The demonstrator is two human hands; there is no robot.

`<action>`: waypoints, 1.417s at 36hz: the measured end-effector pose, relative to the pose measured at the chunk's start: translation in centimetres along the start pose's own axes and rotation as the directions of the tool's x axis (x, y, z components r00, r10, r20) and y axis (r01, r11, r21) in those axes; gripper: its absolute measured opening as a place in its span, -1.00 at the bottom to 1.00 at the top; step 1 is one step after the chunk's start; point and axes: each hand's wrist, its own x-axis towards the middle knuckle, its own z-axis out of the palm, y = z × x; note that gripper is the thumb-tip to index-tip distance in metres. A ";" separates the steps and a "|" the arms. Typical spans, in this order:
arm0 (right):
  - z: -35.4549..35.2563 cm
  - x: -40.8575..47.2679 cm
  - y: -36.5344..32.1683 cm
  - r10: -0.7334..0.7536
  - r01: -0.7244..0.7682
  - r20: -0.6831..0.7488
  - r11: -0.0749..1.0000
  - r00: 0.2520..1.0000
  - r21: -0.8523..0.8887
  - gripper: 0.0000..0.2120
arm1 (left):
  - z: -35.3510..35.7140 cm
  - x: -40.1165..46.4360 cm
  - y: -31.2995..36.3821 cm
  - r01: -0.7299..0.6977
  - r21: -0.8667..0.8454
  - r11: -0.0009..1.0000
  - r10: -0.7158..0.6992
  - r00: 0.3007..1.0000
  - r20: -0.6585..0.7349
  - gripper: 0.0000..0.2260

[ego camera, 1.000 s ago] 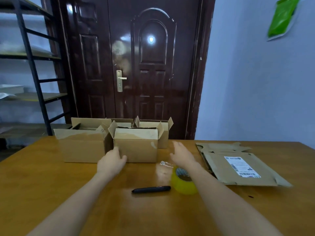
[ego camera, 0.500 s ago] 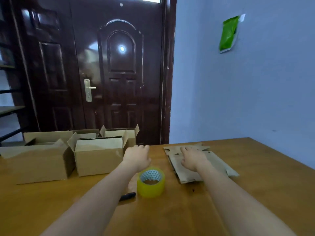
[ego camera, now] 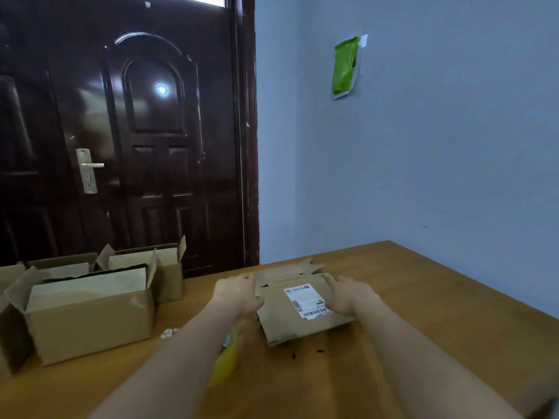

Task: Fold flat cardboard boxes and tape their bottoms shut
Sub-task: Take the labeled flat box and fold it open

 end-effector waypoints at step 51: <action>-1.8 0.0 -6.0 0.369 0.213 -0.110 -0.250 0.923 0.945 -0.60 | -11.9 -4.3 -5.2 -0.388 -0.805 0.450 -0.128 0.863 -0.488 -0.70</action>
